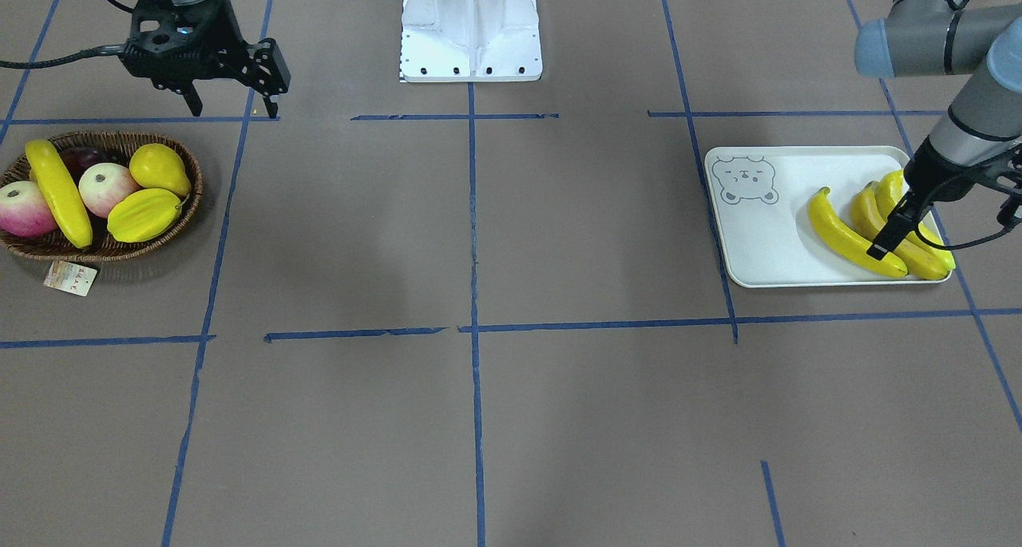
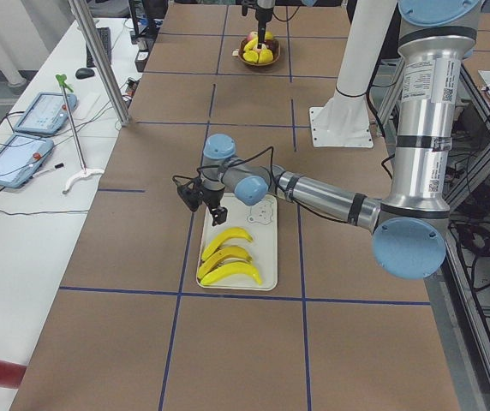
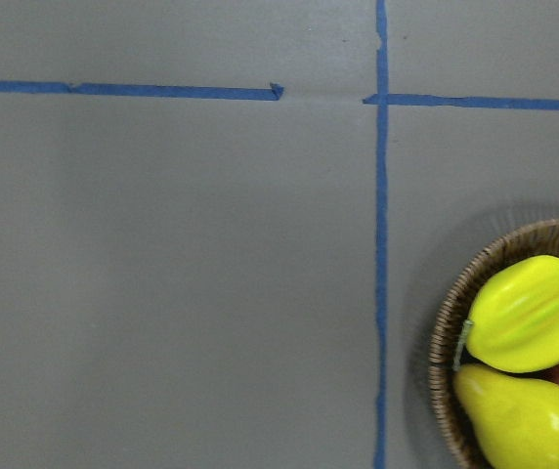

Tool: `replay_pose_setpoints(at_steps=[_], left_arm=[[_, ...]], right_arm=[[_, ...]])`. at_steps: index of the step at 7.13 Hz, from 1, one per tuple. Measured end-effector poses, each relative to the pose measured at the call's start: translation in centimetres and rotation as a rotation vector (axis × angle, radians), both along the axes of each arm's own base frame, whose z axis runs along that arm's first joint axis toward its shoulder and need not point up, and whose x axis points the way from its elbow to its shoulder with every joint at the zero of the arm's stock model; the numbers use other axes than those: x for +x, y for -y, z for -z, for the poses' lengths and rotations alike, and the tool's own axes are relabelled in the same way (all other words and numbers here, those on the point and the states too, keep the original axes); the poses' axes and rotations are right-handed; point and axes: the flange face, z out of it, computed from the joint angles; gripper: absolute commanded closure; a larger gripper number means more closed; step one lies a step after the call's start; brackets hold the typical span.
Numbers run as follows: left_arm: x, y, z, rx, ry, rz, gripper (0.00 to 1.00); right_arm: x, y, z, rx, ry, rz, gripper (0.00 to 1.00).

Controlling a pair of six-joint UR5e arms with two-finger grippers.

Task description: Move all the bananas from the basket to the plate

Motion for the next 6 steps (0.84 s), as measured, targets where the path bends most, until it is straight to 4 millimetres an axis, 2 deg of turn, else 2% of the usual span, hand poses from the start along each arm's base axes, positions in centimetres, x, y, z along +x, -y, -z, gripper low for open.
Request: replay_pose_setpoints(at_steps=[1, 3, 5, 6], left_arm=[[0.6, -0.8, 3.0, 0.027, -0.041, -0.031, 0.0], [4.5, -2.6, 7.4, 0.074, -0.109, -0.13, 0.0], [7.8, -3.4, 10.1, 0.111, -0.143, -0.19, 0.0], [8.6, -3.6, 10.7, 0.119, -0.15, -0.204, 0.0]], right_arm=[[1.8, -0.8, -2.4, 0.022, -0.035, 0.046, 0.0], [4.4, -1.5, -7.2, 0.095, -0.082, 0.15, 0.0], [6.5, -0.3, -11.9, 0.166, -0.156, 0.275, 0.0], [7.7, 0.3, -14.0, 0.192, -0.194, 0.34, 0.0]])
